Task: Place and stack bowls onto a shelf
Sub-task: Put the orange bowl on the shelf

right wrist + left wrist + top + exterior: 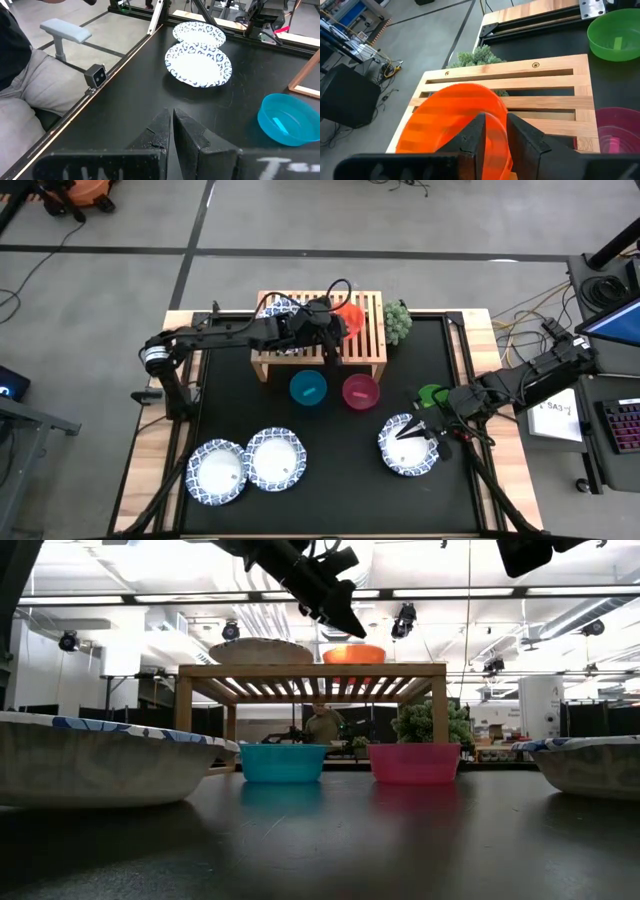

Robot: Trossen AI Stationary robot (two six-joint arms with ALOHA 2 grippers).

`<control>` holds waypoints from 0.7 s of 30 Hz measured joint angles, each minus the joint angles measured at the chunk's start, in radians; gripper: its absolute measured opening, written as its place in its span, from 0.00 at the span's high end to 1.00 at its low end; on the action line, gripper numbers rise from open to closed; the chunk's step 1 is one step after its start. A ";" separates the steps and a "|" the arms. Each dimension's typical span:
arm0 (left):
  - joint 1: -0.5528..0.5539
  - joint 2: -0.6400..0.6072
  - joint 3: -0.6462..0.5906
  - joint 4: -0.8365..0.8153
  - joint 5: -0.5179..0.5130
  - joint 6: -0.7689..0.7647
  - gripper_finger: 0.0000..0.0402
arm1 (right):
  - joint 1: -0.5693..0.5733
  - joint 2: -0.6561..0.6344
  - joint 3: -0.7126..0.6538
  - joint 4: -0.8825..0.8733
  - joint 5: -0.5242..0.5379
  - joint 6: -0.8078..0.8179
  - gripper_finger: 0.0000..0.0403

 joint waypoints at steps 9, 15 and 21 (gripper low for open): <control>-0.015 0.000 0.130 -0.163 0.000 -0.070 0.84 | 0.000 0.000 0.000 0.000 0.004 0.000 0.97; -0.083 -0.002 0.322 -0.505 0.001 -0.149 0.84 | -0.002 0.007 -0.004 0.003 0.177 0.042 0.97; -0.201 -0.022 0.411 -0.737 0.000 -0.261 0.84 | -0.002 0.072 -0.004 0.071 0.393 0.121 0.97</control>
